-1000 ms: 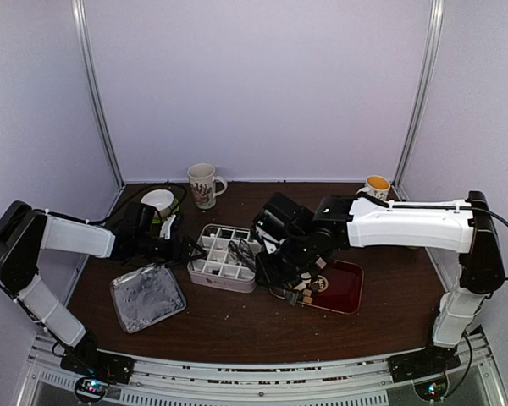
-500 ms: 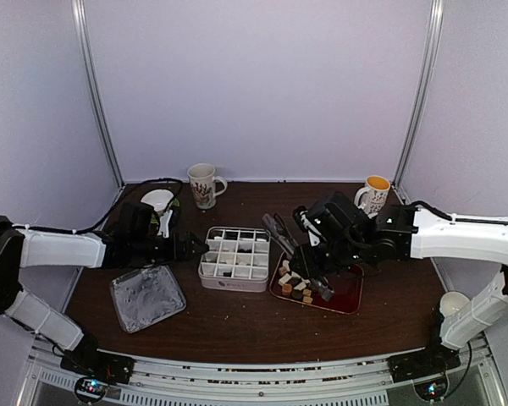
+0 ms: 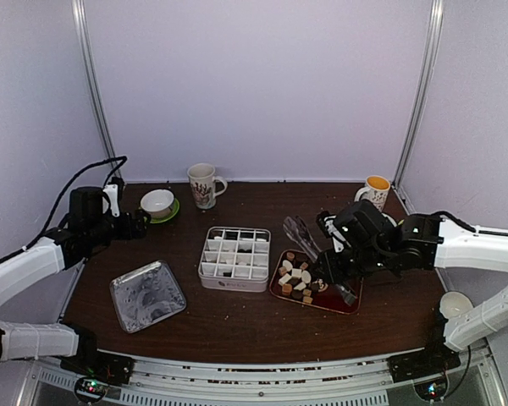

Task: Pack the chocolate
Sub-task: Pick up the fake chocolate from the plate.

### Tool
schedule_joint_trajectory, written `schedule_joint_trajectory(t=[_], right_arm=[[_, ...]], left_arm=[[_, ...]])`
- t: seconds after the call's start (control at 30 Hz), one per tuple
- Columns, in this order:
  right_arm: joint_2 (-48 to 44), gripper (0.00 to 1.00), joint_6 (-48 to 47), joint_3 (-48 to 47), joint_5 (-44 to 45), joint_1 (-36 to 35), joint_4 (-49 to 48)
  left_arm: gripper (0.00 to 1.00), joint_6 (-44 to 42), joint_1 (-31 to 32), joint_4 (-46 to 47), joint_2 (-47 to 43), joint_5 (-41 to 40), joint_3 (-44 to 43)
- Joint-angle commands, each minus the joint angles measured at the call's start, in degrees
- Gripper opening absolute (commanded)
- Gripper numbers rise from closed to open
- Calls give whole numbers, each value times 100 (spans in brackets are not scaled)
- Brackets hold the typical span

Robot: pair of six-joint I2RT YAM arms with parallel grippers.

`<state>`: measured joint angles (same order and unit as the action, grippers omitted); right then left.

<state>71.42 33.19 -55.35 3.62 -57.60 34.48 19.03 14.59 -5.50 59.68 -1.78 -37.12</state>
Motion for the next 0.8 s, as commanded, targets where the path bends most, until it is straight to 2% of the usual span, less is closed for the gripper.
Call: schedule_joint_trajectory(t=[0.0,0.1,0.27,0.4,0.43,0.5,0.6,0.77], right_arm=[[-428,32,-114,128,-6,18,407],[-534,32,-127,147,-65,15,546],[-524,32,-67,118,-356,21,993],[-562,32,-34,52,-609,23,1546],[-573,32,-50,25,-659,23,1685],[-619,32,-61,25,-681,22,1947],[-690,32,-18,119,-627,27,2144],[-894,32,256,347,-750,47,1938]], left_arm=[[98,-908,-170,1321,-329,-1554,648],[98,-1523,-175,2615,-401,-1995,1265],[98,-1905,-307,3160,-9,-2332,1317],[98,-2341,-459,4707,561,-2370,1763],[98,-2365,-582,5050,760,-2289,1837],[98,-2338,-943,5423,1143,-1578,1879],[98,-2343,-1174,5559,1464,-1399,1756],[98,-1949,-1656,6425,2193,-841,1851]])
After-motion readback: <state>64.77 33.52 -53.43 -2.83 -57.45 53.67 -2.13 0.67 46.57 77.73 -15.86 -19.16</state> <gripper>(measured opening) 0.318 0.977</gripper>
